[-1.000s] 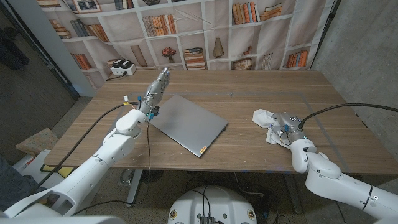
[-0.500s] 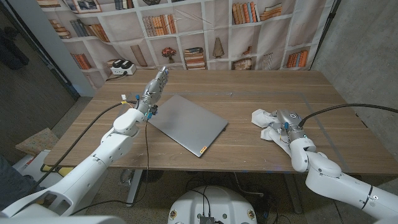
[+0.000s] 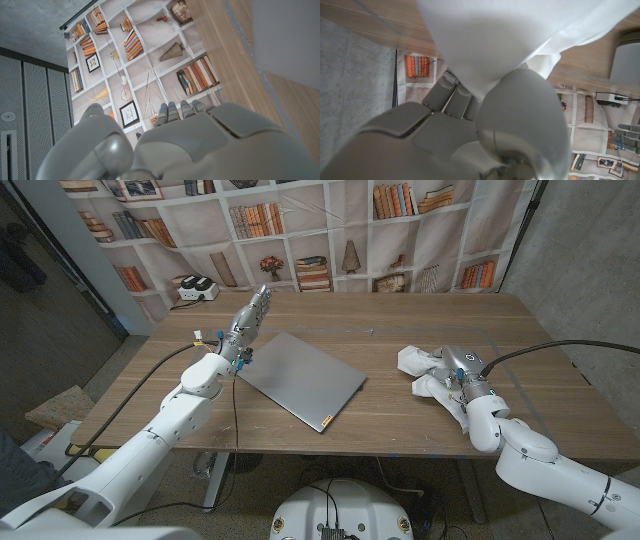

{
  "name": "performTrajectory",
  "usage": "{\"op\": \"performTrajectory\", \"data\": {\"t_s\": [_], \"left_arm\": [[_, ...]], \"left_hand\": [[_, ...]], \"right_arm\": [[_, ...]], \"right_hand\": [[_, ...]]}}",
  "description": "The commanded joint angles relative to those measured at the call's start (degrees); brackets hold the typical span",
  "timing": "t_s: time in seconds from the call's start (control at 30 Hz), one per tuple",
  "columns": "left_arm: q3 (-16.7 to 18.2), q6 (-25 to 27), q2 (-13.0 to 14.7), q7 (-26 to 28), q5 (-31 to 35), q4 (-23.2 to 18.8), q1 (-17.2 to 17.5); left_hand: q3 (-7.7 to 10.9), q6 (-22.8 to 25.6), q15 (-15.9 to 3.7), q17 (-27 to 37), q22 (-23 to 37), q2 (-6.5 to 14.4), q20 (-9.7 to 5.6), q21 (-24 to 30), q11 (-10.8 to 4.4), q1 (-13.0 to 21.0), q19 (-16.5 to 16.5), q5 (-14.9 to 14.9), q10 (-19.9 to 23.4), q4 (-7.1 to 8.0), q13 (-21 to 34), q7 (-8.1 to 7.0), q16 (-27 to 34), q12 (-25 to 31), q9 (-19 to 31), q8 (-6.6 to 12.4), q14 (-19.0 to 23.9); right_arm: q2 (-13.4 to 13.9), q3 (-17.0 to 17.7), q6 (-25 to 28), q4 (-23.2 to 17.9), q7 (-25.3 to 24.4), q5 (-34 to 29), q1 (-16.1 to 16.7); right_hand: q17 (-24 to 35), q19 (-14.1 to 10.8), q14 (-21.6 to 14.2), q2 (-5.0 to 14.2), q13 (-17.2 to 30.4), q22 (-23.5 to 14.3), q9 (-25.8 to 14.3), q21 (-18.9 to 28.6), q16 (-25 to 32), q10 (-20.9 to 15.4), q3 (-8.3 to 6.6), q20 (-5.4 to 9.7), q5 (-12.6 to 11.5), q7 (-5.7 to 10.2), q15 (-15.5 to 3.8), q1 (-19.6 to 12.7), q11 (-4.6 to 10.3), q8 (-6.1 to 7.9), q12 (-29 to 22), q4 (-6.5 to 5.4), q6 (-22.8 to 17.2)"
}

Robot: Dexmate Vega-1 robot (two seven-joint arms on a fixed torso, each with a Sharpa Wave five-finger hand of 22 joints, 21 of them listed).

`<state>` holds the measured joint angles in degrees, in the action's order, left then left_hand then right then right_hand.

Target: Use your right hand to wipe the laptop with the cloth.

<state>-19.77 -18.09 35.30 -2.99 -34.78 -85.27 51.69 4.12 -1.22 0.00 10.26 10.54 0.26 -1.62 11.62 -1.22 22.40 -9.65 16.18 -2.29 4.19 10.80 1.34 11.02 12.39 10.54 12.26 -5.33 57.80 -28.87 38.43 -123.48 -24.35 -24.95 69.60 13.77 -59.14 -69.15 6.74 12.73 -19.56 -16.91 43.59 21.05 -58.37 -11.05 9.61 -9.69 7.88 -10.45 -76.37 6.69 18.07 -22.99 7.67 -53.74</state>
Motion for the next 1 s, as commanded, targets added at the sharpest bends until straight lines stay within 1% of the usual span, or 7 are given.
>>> {"op": "performTrajectory", "data": {"t_s": [0.03, 0.27, 0.37, 0.43, 0.47, 0.67, 1.0], "left_arm": [[-0.38, 0.59, 0.51, -0.33, 0.39, -0.94, 0.09], [-0.14, 0.79, 1.11, 0.03, 0.57, -2.28, 0.74], [0.02, 0.57, 1.25, 0.12, 0.55, -2.68, 1.13], [0.11, 0.11, 1.27, 0.04, 0.60, -2.79, 1.37], [0.30, -0.01, 1.57, 0.37, 0.83, -3.41, 1.85], [0.46, 0.17, 1.90, 0.42, 0.70, -3.90, 2.44], [0.73, -0.54, 1.65, 0.66, 0.45, -3.74, 3.33]], "left_hand": [[-0.42, 0.29, -0.14, 0.24, 0.10, 0.11, -0.12, -0.06, -0.02, 0.53, -1.78, -0.11, 0.34, 0.01, 0.11, 0.35, -0.07, -0.18, 0.22, -0.20, 0.06], [-0.45, 0.34, -0.17, 0.23, 0.10, 0.13, -0.17, -0.05, 0.00, 0.62, -1.79, -0.15, 0.37, -0.03, 0.11, 0.35, -0.09, -0.20, 0.22, -0.22, 0.05], [-0.47, 0.37, -0.15, 0.23, 0.10, 0.14, -0.20, -0.03, -0.14, 0.67, -1.77, -0.18, 0.38, -0.06, 0.11, 0.35, -0.09, -0.21, 0.22, -0.24, 0.06], [-0.49, 0.43, -0.22, 0.23, 0.10, 0.15, -0.14, 0.10, -0.16, 0.74, -1.44, -0.21, 0.57, -0.09, 0.11, 0.33, -0.06, -0.16, 0.22, -0.25, 0.17], [-0.52, 0.48, -0.25, 0.22, 0.10, 0.17, -0.27, 0.35, -0.20, 0.81, -0.83, -0.24, 0.70, -0.12, 0.11, 0.31, -0.04, -0.13, 0.22, -0.26, 0.25], [-0.58, 0.62, -0.40, 0.22, 0.12, 0.21, -0.50, 0.68, -0.18, 0.97, 0.07, -0.32, 0.92, -0.19, 0.11, 0.29, 0.09, -0.10, 0.22, -0.28, 0.69], [-0.64, 0.87, -0.39, 0.22, 0.14, 0.25, -0.52, 0.58, -0.33, 1.14, -0.12, -0.40, 1.04, -0.27, 0.11, 0.31, 0.05, -0.12, 0.23, -0.26, 0.74]], "right_arm": [[1.47, 3.66, -6.98, -3.98, -0.33, 2.26, 2.54], [2.07, 3.05, -11.07, -5.45, 0.63, -0.74, 1.99], [1.42, 2.54, -13.59, -4.92, 1.51, -1.19, 1.02], [0.56, 2.16, -16.14, -3.72, 2.27, -0.63, -0.06], [-0.39, 0.71, -17.83, -2.68, 3.16, -1.42, -1.75], [-3.66, -3.36, -23.21, -0.04, 6.22, -5.53, -6.54], [-8.09, -6.74, -30.45, 3.68, 8.76, -9.72, -10.74]], "right_hand": [[-0.04, 0.33, -3.87, 1.17, 4.42, -0.17, -0.47, 0.61, -0.02, -2.73, 0.29, 3.21, -0.47, 0.50, -3.09, -0.76, 2.87, 0.44, -0.77, -0.06, -0.59], [-0.24, 0.83, -4.00, 0.87, 4.16, -0.20, -1.22, 1.21, -0.34, -2.97, 0.64, 3.28, -0.52, 1.14, -3.10, -0.69, 3.04, 0.60, -0.61, -0.03, -0.74], [-0.33, 1.21, -3.94, 0.85, 3.81, -0.21, -1.64, 1.56, -0.58, -3.01, 0.80, 3.28, -0.54, 1.41, -3.06, -0.62, 3.09, 0.88, -0.31, -0.09, -1.24], [-0.30, 1.34, -3.97, 0.84, 3.69, -0.22, -1.66, 1.68, -0.61, -3.05, 0.85, 3.27, -0.54, 1.45, -3.08, -0.59, 3.11, 0.90, -0.21, -0.11, -1.39], [-0.28, 1.40, -3.96, 0.82, 3.59, -0.23, -1.61, 1.82, -0.65, -3.09, 0.89, 3.28, -0.54, 1.47, -3.10, -0.60, 3.11, 0.93, -0.13, -0.10, -1.64], [-0.27, 1.72, -3.93, 0.80, 3.28, -0.23, -1.51, 2.17, -0.82, -3.23, 0.98, 3.32, -0.57, 1.37, -3.09, -0.70, 3.10, 0.77, 0.11, -0.05, -1.77], [-0.18, 2.06, -4.11, 0.90, 2.83, -0.26, -1.82, 2.75, -0.90, -3.39, 1.16, 3.26, -0.56, 1.54, -3.06, -0.51, 3.14, 0.56, 0.48, -0.21, -1.27]]}}
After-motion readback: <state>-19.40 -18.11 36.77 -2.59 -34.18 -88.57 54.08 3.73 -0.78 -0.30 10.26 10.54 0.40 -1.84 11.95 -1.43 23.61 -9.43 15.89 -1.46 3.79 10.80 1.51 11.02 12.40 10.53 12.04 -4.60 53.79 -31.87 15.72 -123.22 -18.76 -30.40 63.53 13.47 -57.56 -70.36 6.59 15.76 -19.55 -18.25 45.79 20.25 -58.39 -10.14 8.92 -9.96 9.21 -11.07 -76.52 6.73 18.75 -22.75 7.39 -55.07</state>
